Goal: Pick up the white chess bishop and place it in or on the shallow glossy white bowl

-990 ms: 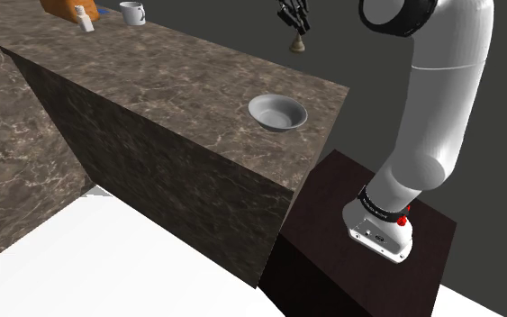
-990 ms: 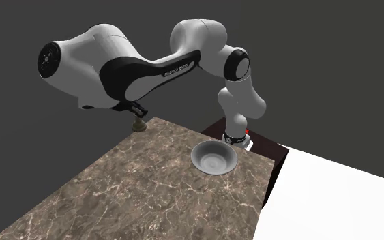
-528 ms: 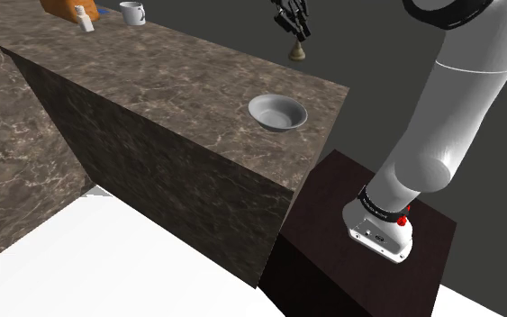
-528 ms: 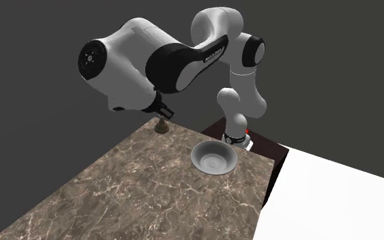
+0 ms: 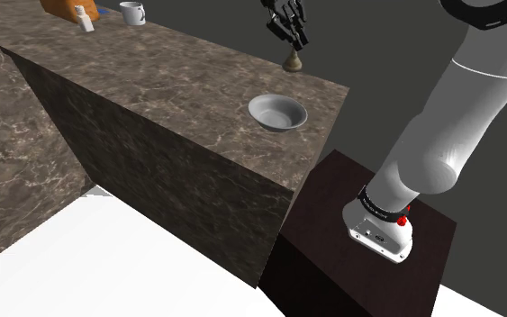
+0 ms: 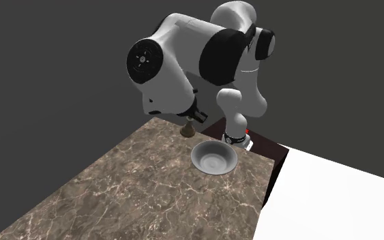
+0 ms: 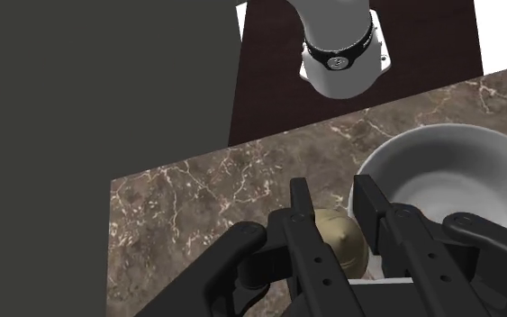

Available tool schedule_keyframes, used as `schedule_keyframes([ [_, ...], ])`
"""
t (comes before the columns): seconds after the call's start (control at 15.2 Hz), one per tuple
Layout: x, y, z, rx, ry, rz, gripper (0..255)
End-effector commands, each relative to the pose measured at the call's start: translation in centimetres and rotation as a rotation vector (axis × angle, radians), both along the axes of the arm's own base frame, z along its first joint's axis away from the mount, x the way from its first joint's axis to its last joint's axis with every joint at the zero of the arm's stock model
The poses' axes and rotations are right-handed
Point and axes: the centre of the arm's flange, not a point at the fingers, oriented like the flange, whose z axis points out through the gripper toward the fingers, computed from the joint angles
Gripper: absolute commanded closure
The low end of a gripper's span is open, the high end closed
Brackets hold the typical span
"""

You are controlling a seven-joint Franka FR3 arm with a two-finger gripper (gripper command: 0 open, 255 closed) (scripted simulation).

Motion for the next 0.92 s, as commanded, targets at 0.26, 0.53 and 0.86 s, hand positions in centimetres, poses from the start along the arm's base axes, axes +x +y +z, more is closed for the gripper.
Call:
schedule_keyframes([
  [0.26, -3.7, 7.0, 0.5, 0.000, 0.000, -0.002, 255],
  [0.53, -4.1, 7.8, -1.0, 0.000, 0.000, -0.002, 255],
  [0.86, -4.1, 7.8, -3.7, 0.000, 0.000, -0.002, 255],
])
